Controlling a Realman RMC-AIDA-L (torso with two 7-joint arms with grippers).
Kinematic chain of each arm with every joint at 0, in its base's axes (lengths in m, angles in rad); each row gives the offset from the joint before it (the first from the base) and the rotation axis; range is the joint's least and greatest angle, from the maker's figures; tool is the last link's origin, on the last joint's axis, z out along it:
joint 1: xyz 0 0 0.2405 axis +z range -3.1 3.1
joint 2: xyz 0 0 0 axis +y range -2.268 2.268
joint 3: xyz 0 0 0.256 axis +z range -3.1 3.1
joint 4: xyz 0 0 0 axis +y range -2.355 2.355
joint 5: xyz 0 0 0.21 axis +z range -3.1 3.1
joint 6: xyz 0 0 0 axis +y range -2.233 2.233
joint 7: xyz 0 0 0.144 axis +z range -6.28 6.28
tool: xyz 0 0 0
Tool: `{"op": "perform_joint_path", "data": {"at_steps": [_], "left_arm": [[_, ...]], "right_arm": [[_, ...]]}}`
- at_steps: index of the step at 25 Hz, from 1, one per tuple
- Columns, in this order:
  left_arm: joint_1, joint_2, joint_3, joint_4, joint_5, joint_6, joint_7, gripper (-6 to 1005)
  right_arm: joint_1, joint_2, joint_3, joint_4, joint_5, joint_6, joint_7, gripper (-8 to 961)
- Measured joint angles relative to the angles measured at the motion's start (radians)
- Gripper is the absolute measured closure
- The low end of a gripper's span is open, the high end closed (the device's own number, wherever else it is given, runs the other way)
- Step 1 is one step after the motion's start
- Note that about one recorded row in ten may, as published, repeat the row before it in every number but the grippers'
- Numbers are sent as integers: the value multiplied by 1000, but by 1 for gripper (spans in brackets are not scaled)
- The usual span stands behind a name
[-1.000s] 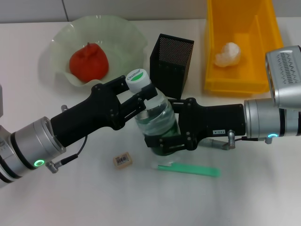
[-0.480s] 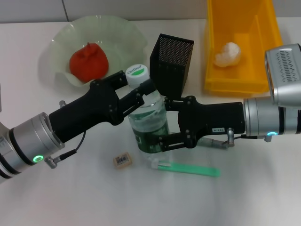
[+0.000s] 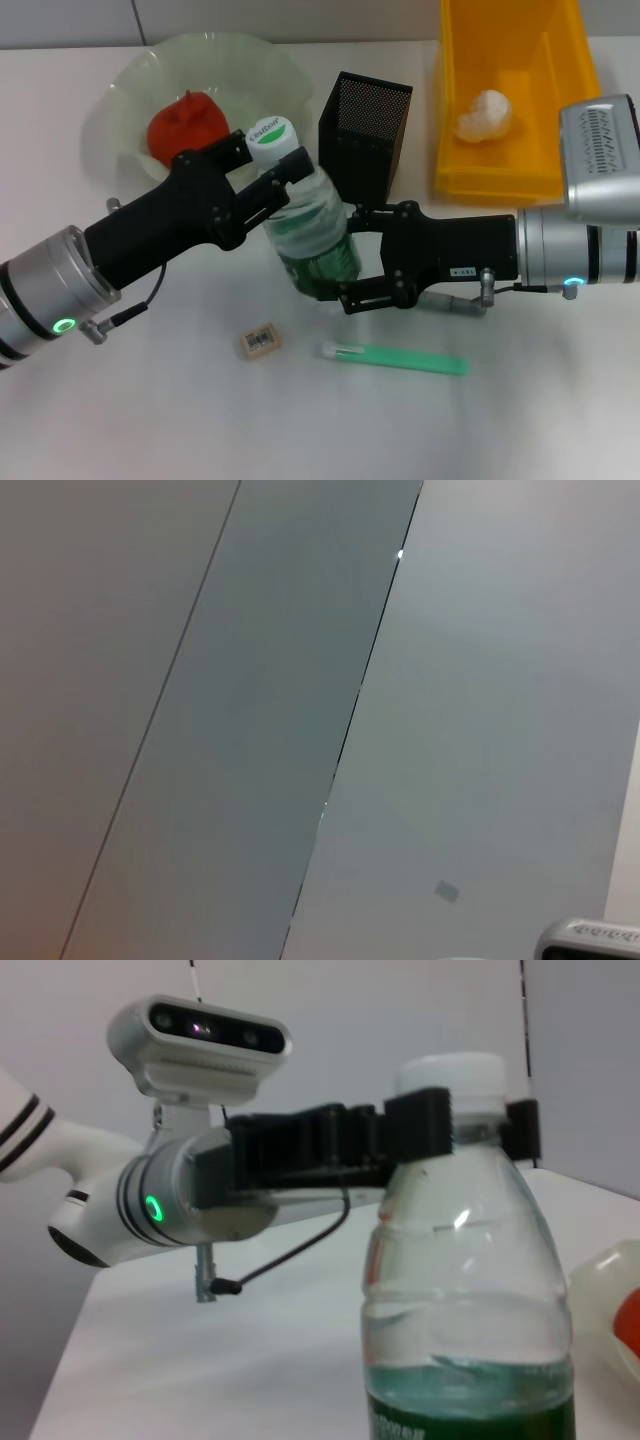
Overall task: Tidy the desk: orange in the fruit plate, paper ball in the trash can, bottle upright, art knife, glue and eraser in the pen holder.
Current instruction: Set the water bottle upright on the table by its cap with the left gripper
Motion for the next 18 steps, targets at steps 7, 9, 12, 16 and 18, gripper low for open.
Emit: {"op": "perform_joint_path", "data": {"at_steps": [7,9,12,16,18], "left_arm": [[23,4,-9,68,0,25,23,555],[32,4,-12,91,-1,32,27,555],[48,5,-12,125,-8,37,28,555],[70,6,-25,157,-14,37,58,556],[76,7,-35,164,-15,35,70,556]], "right_arm": [[-4,0,1,16,-1,46,-20,125],[-6,0,3,25,-1,52,-35,125],[-7,0,7,41,0,70,-50,125],[-6,1,7,102,53,102,-148,125],[-7,1,6,123,77,111,-184,125]]}}
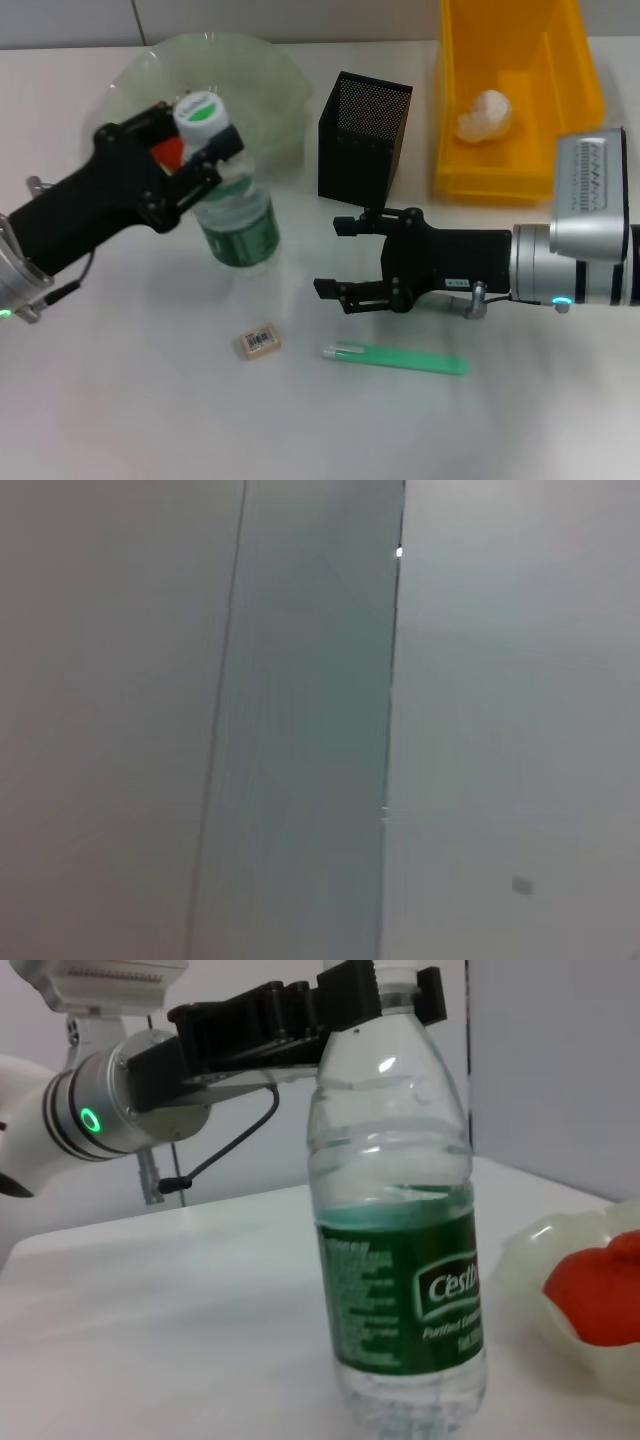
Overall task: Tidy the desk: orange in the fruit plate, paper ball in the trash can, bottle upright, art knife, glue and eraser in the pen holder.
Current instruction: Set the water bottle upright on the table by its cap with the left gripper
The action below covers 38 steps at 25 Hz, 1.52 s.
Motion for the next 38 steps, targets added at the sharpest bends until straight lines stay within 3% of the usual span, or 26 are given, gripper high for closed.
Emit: {"op": "perform_joint_path", "data": {"at_steps": [18,38], "left_arm": [[66,2,-168,9,-11,-128,142,556],[67,-2,-184,4,-11,-231,192,535]], "right_arm": [[-24,0,11,68,52,12,-100,130],[-43,0,11,69,54,12,-101,129]]}}
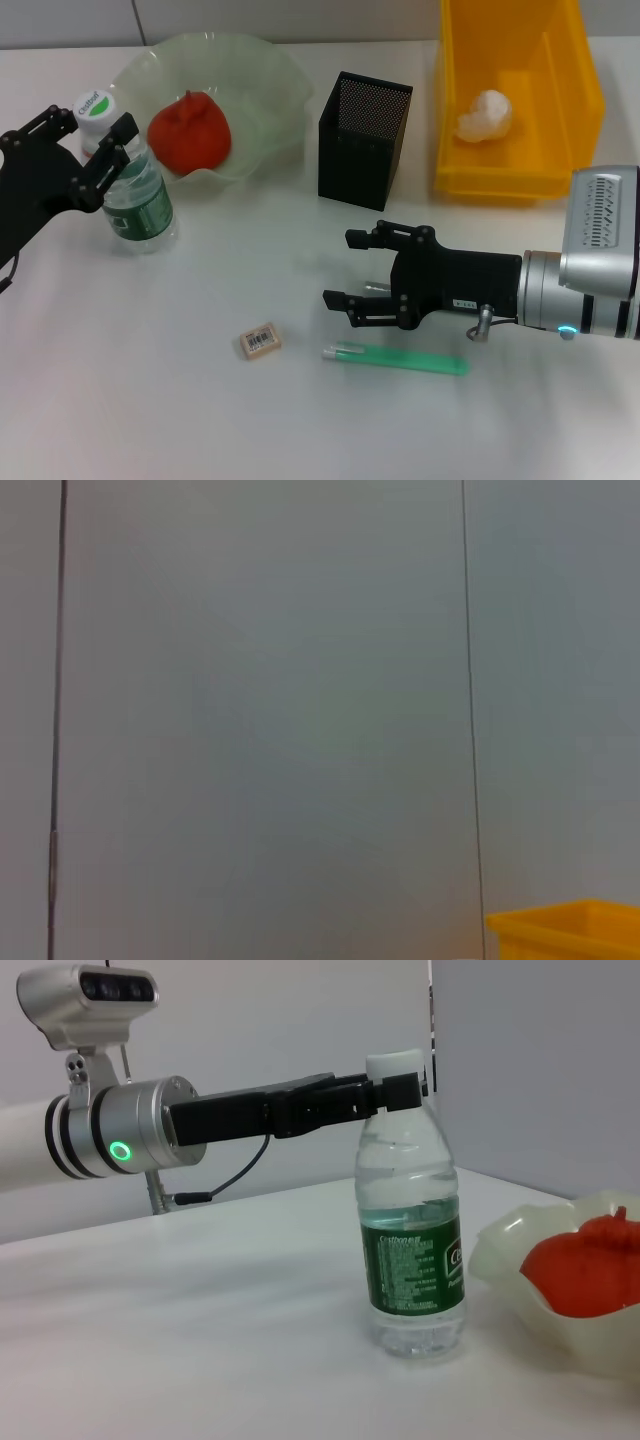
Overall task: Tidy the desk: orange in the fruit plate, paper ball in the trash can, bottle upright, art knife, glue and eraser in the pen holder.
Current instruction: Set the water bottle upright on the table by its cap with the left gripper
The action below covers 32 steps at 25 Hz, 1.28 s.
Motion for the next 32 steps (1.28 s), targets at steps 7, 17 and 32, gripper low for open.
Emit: {"op": "perform_joint_path", "data": {"at_steps": [7,17,32], "left_arm": [[1,1,0,0,0,-1,1,525],[1,2,0,4,0,-3,1,512],[0,3,-3,6,-19,-11,1,492]], "right_arm": [[0,0,0,0,0,0,0,129],[0,0,0,0,0,1,0,130],[0,0,0,0,0,9,0,130]]}}
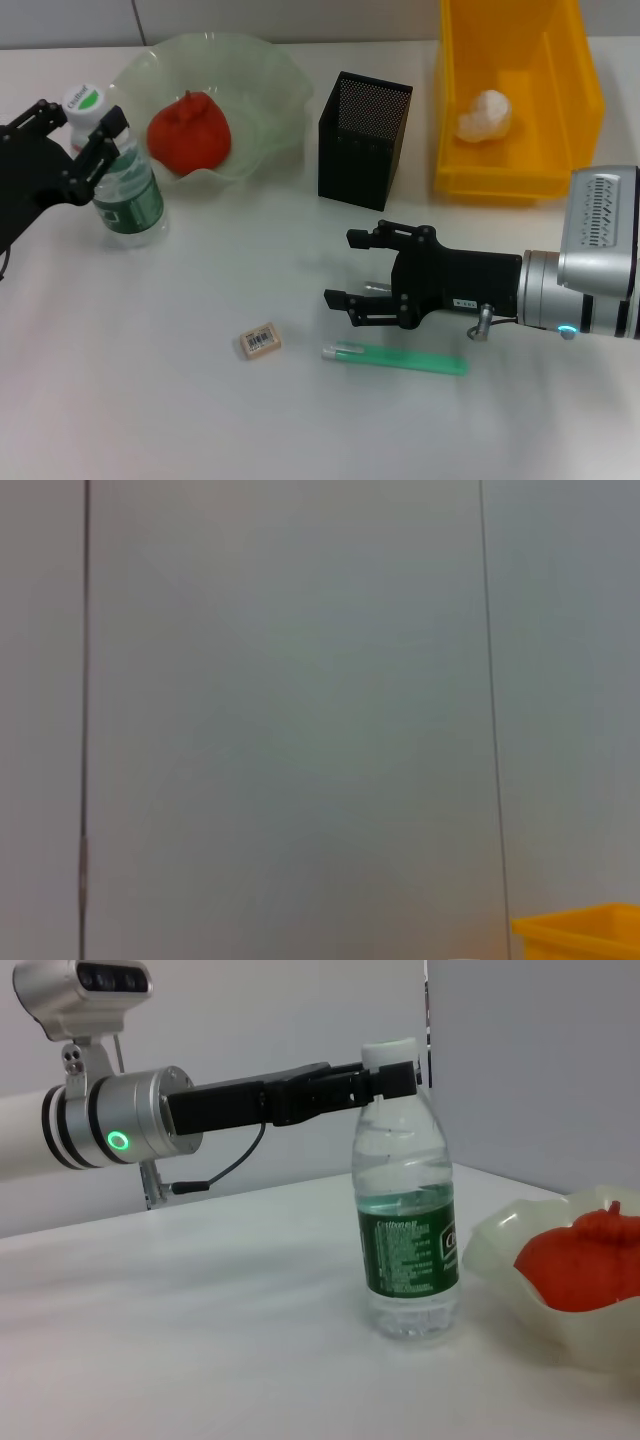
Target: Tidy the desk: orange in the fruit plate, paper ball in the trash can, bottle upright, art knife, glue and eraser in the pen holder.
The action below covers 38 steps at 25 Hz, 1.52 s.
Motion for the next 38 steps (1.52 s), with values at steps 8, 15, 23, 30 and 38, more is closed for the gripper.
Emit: {"op": "perform_joint_path", "data": {"at_steps": [8,15,23,30,38], "left_arm": [[5,0,0,-4,-20,0,2,481],[6,0,0,-4,-21,0,3,471],[8,0,0,-4,-23,1,3,360],[12,1,0,3,-86,105,-18,215],[54,10,34,107,-95,371,-317,190]], "right_arm": [[0,0,0,1,0,0,0,129],[0,0,0,2,0,0,0,130],[0,0,0,2,0,-2,2,129],[-1,0,2,2,0,-6,2,129],[-25,-3,13,-14,51,-59,9,129]]}}
